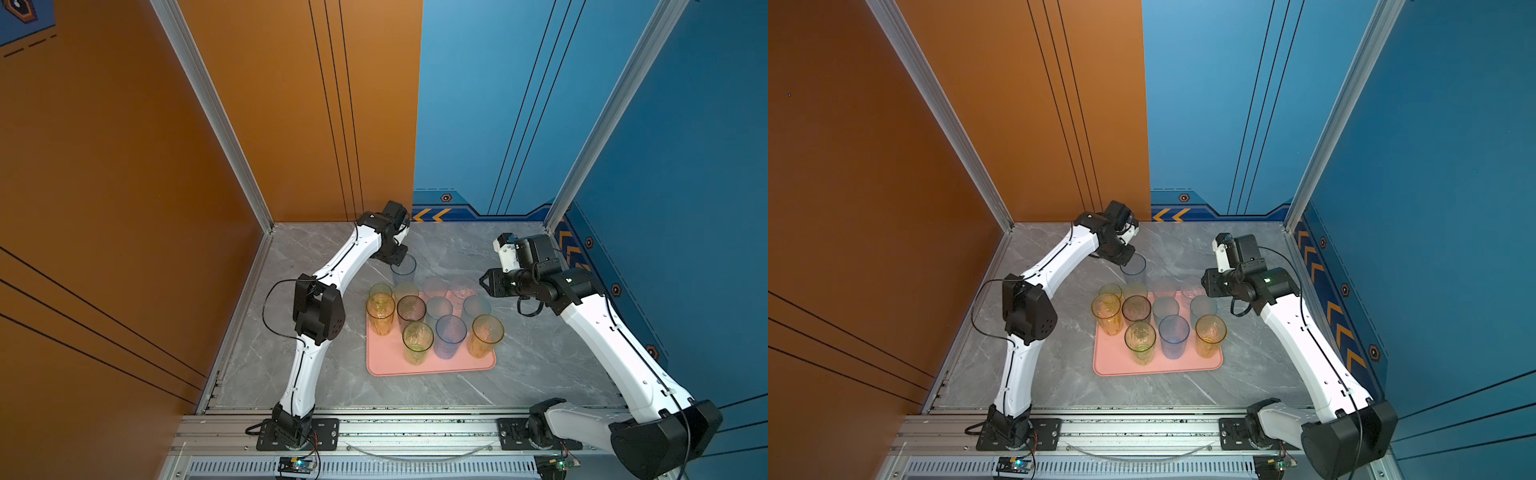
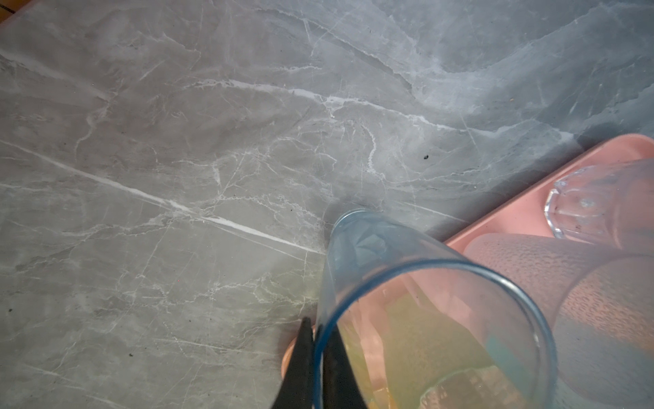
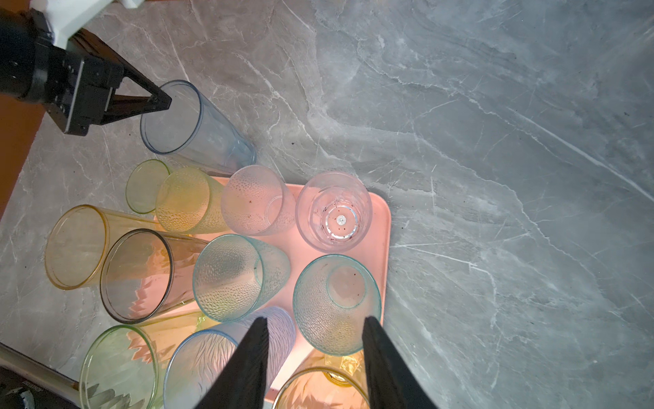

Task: Place the glasses into the tray
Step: Pick up the glass from the center of the table.

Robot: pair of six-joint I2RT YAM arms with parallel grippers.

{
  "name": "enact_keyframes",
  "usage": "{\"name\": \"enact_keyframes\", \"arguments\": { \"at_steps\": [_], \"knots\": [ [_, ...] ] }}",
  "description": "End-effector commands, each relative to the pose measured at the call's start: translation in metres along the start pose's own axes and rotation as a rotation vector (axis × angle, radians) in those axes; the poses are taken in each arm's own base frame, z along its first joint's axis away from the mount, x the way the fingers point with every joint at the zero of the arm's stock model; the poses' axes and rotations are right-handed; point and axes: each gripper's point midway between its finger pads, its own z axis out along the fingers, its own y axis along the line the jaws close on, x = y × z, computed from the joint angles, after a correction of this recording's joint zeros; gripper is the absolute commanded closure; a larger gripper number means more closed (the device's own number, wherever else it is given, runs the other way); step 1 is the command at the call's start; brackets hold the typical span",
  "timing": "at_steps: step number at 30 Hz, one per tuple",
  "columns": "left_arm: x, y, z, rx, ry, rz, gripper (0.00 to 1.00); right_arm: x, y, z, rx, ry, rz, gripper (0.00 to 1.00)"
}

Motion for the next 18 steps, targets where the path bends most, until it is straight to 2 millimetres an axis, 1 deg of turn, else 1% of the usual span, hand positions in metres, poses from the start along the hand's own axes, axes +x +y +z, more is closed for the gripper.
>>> {"name": "enact_keyframes", "arguments": {
  "at_steps": [1, 4, 10, 13, 15, 17, 18],
  "knots": [
    [-0.005, 0.007, -0.011, -0.055, -0.018, 0.012, 1.0, 0.001, 0.002, -0.003, -0.022, -0.015, -0.008, 0.57],
    [-0.014, 0.012, -0.024, -0.086, -0.083, 0.008, 1.0, 0.002, 0.002, -0.002, -0.022, -0.016, -0.008, 0.57],
    [-0.028, 0.028, -0.065, -0.178, -0.219, 0.003, 1.0, 0.003, 0.001, -0.004, -0.023, -0.025, -0.005, 0.57],
    [-0.03, 0.039, -0.096, -0.23, -0.292, -0.004, 1.0, 0.005, 0.002, -0.004, -0.029, -0.024, -0.003, 0.57],
    [-0.028, 0.047, -0.121, -0.272, -0.342, -0.006, 1.0, 0.005, 0.002, -0.004, -0.031, -0.025, -0.003, 0.57],
    [-0.019, 0.056, -0.147, -0.315, -0.372, -0.011, 1.0, 0.006, 0.003, -0.005, -0.036, -0.025, -0.001, 0.57],
    [-0.012, 0.062, -0.161, -0.35, -0.381, -0.014, 1.0, 0.007, 0.003, -0.005, -0.039, -0.025, 0.0, 0.57]
  ]
}}
